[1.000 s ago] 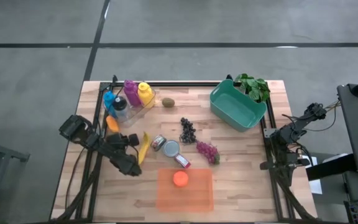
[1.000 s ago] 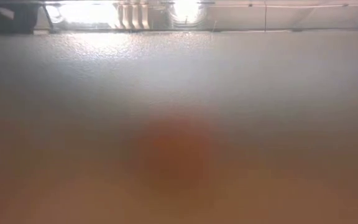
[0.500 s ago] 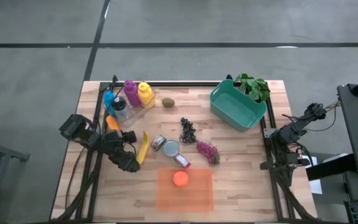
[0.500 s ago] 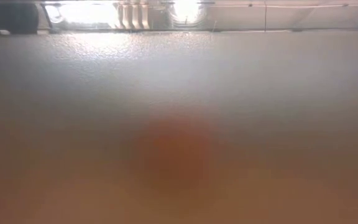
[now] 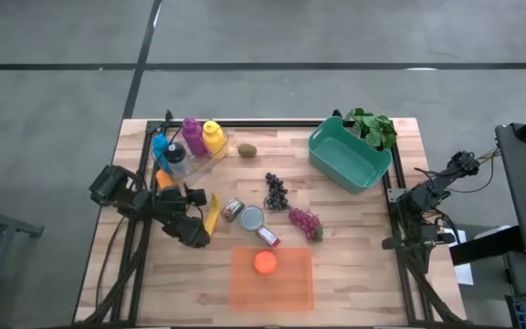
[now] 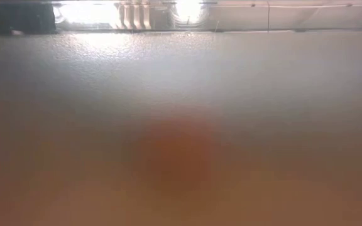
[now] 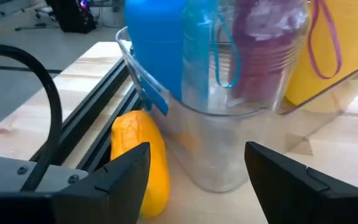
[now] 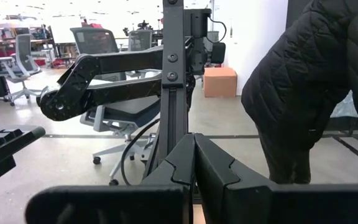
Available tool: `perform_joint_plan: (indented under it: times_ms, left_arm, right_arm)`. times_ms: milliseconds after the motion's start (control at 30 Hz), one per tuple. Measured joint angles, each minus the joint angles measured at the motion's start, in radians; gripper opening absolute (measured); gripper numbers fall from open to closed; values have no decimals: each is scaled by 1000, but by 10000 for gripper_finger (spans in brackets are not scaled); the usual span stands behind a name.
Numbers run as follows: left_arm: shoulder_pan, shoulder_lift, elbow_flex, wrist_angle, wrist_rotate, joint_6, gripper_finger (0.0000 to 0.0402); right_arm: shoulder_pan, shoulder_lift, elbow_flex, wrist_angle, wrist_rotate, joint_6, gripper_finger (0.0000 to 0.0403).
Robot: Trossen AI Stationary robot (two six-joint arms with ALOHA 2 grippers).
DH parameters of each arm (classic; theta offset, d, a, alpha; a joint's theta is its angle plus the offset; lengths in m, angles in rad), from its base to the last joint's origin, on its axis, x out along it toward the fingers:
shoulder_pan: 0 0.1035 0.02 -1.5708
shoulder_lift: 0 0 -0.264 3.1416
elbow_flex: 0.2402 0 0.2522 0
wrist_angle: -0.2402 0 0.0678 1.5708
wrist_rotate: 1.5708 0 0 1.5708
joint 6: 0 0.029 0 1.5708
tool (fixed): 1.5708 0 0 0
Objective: Pick & Place Food Item
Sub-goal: Put the yellow mango into the orange bin
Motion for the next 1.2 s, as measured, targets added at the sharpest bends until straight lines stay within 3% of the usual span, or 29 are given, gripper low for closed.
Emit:
perform_joint_plan:
  times_ms: [533,800,933,1200]
  left_arm:
    - [0,-1,-78,299,-31,67,267]
    - [0,-2,-58,316,-29,124,267]
    - [0,-12,-11,247,2,122,267]
    - [0,-89,62,129,-7,330,267]
  right_arm:
    - [0,0,0,0,0,0,8]
    - [0,0,0,0,0,0,8]
    - [0,0,0,0,0,0,8]
    - [0,0,0,0,0,0,8]
